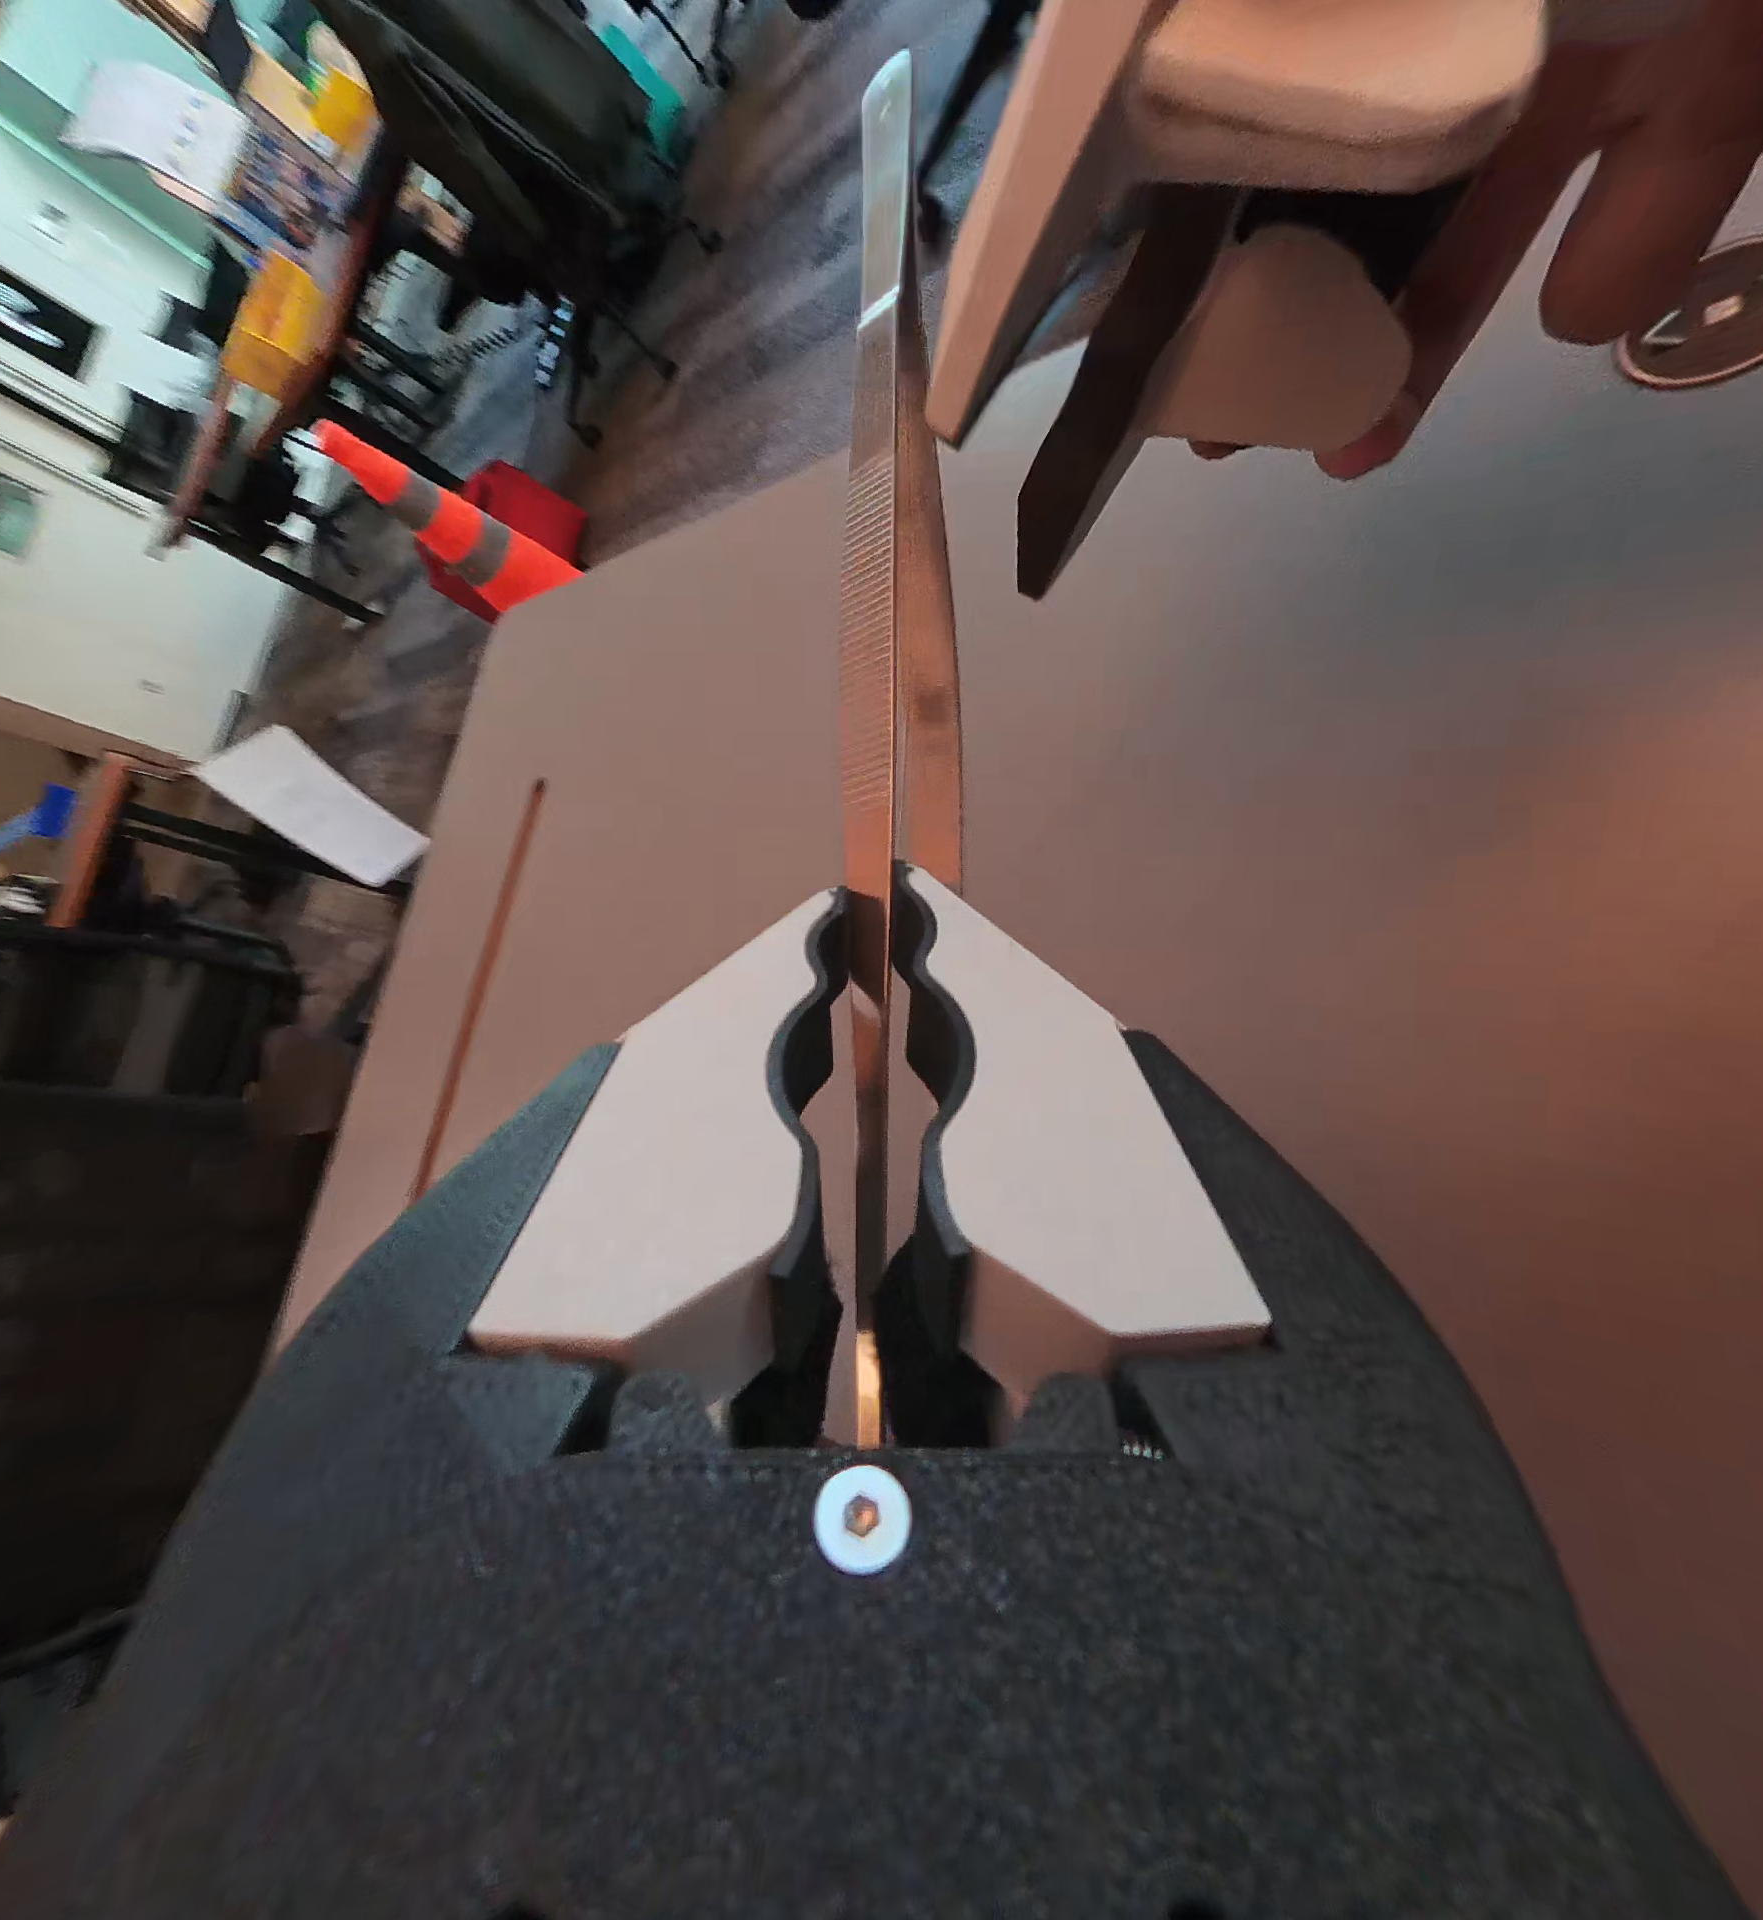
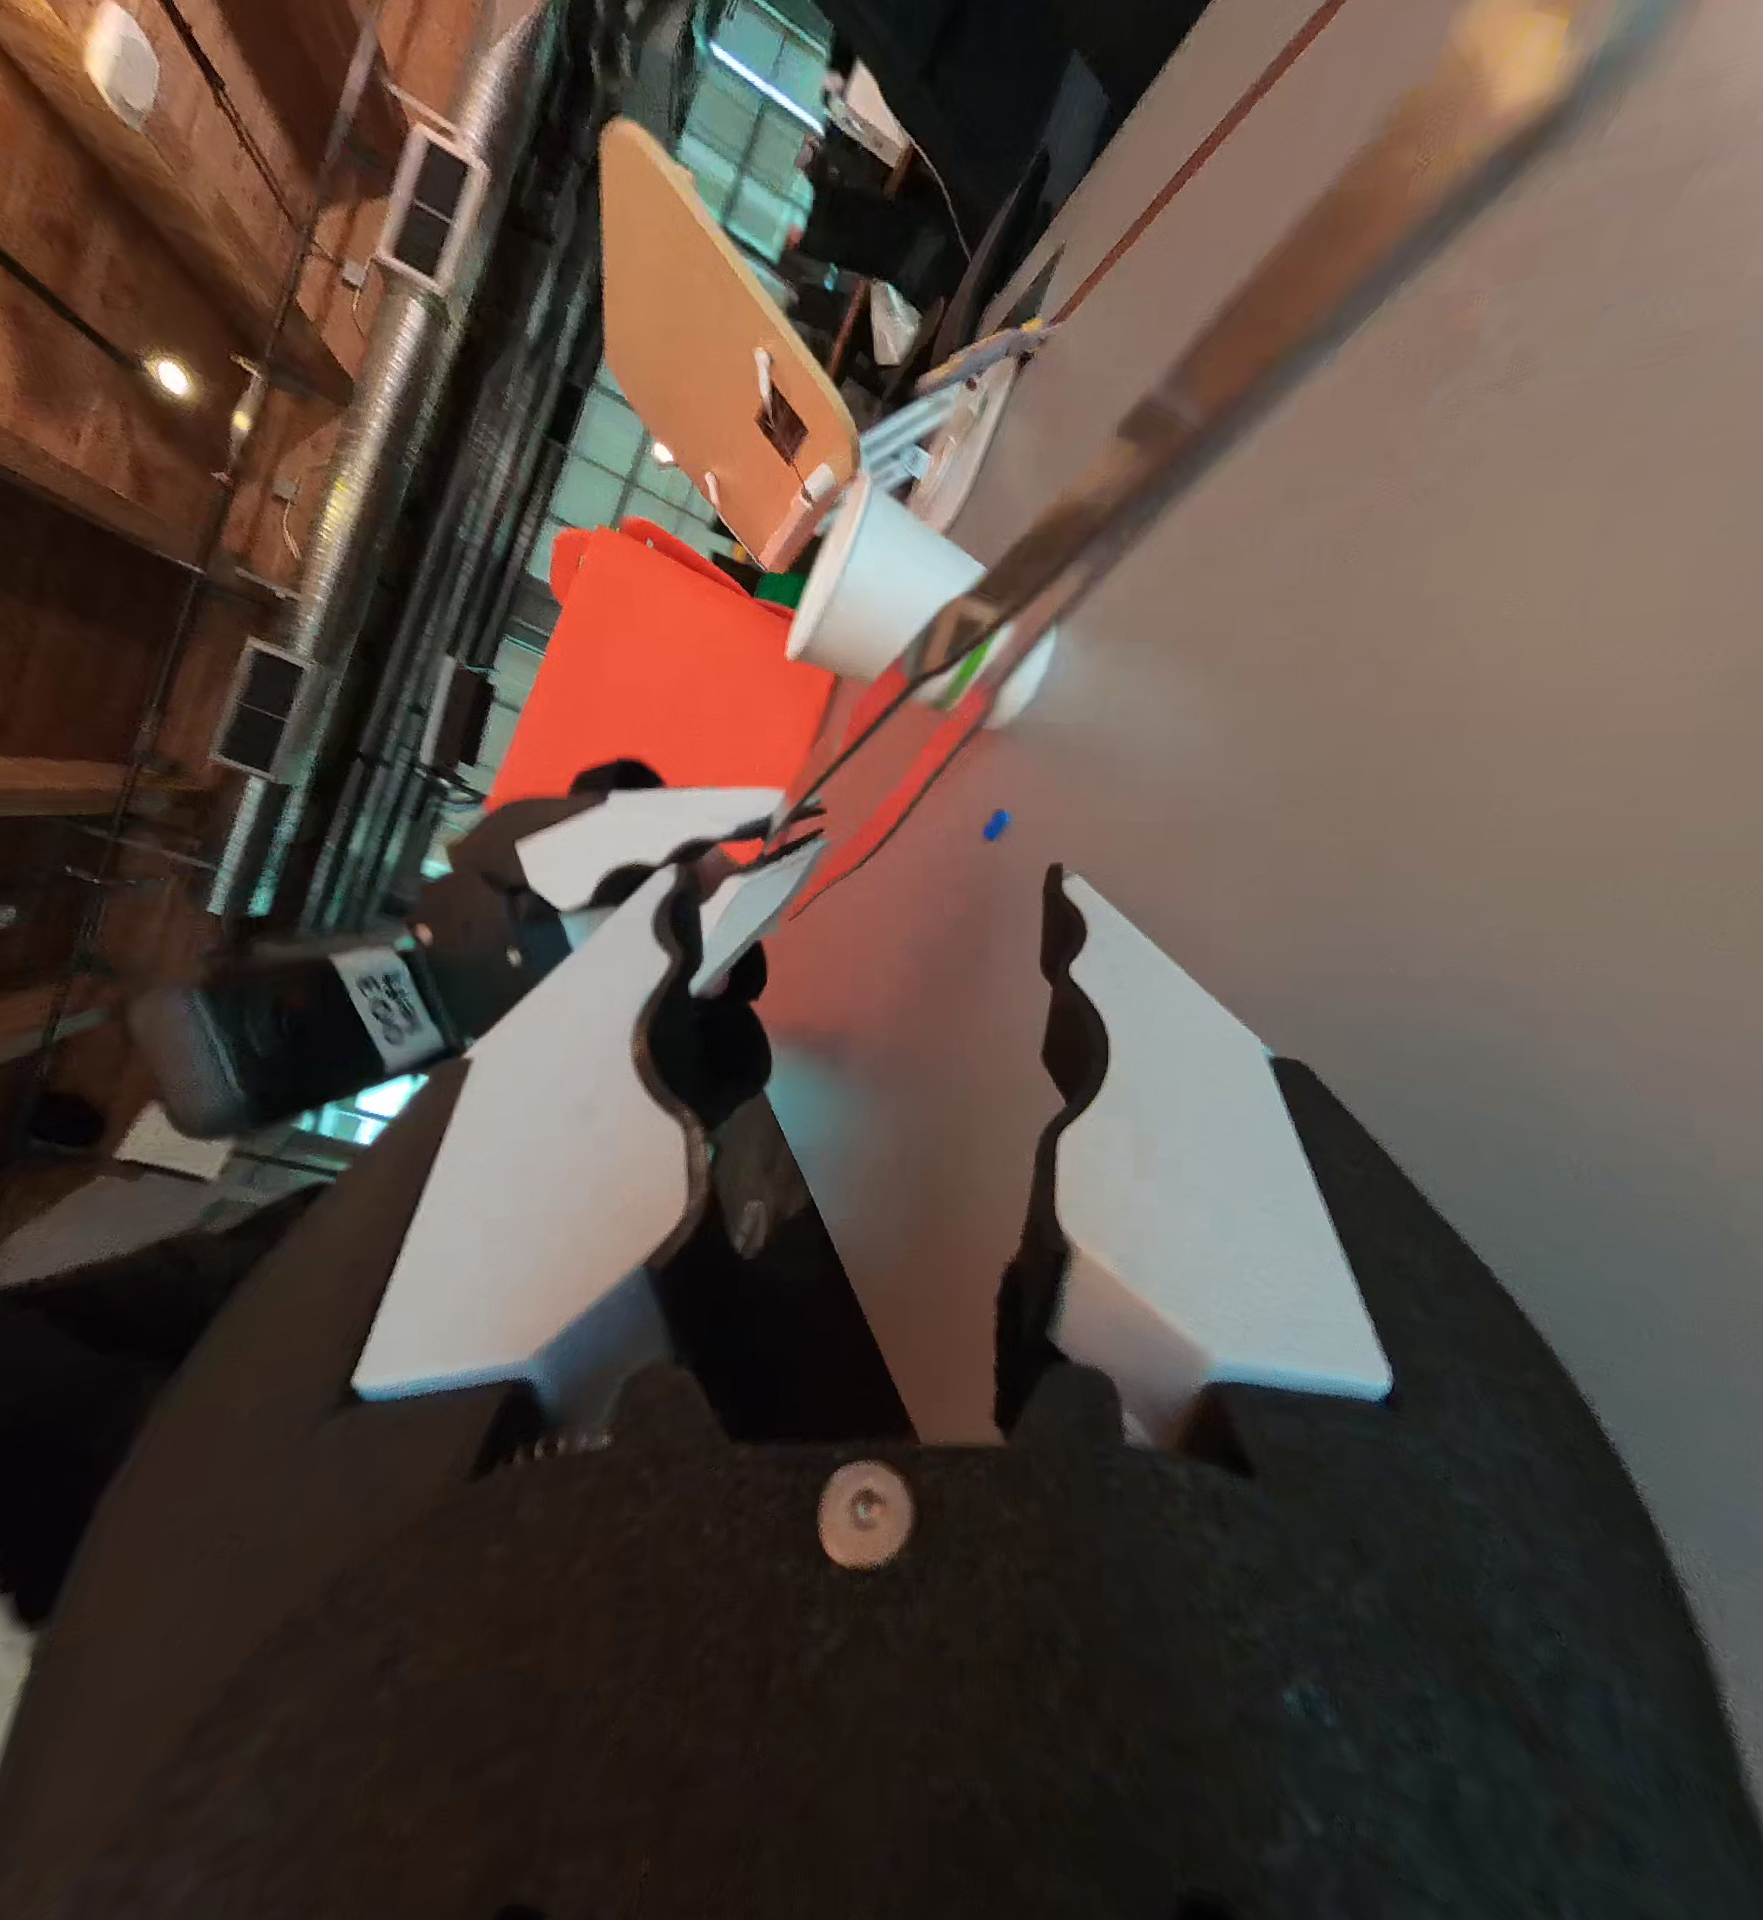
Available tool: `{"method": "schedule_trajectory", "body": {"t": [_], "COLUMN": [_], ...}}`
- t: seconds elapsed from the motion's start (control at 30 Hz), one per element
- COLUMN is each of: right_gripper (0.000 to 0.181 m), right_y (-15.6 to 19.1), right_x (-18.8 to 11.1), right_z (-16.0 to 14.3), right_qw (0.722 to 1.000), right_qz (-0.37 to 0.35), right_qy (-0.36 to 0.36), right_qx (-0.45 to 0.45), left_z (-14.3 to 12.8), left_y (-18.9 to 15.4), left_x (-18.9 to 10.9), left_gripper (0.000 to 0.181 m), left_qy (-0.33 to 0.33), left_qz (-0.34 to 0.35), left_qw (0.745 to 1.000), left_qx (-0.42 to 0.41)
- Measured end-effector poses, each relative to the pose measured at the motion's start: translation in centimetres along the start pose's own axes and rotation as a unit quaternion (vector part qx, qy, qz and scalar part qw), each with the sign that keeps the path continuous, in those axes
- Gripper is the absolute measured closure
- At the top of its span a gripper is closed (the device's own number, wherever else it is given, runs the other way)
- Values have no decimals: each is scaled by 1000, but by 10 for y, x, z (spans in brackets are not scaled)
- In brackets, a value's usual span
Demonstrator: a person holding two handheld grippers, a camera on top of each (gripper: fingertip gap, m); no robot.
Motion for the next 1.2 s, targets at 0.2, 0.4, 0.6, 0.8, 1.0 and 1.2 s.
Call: {"method": "schedule_trajectory", "body": {"t": [0.2, 0.4, 0.6, 0.8, 1.0, 1.2], "right_gripper": [142, 155, 167, 170, 171, 165], "right_y": [28, 33, 34, 36, 48, 51], "right_x": [2, 9, 10, 13, 15, 35], "right_z": [5, -5, -5, -1, 16, 6], "right_qw": [991, 993, 996, 987, 948, 903], "right_qz": [111, 99, 77, 19, -21, -13], "right_qy": [24, 52, 50, 41, -1, -6], "right_qx": [65, 33, -10, -152, -317, -429], "left_z": [8, 15, 17, 10, -30, -66], "left_y": [-4, -9, -13, -17, -21, -17], "left_x": [-18, -22, -22, -34, -81, -152], "left_gripper": [175, 175, 174, 154, 152, 151], "left_qy": [-34, -53, -55, -48, 10, 57], "left_qz": [63, 88, 110, 53, -13, -7], "left_qw": [994, 988, 986, 997, 966, 886], "left_qx": [77, 119, 114, -31, -258, -460]}}
Point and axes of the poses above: each gripper's, where its closed fingertips meet, x out along the fingers, z out of its top, y = z × x across the jaws, the point moved 3 cm from there along -x, back along the fingers, and after that the axes turned 6 degrees about -y, right-handed, at the moved point
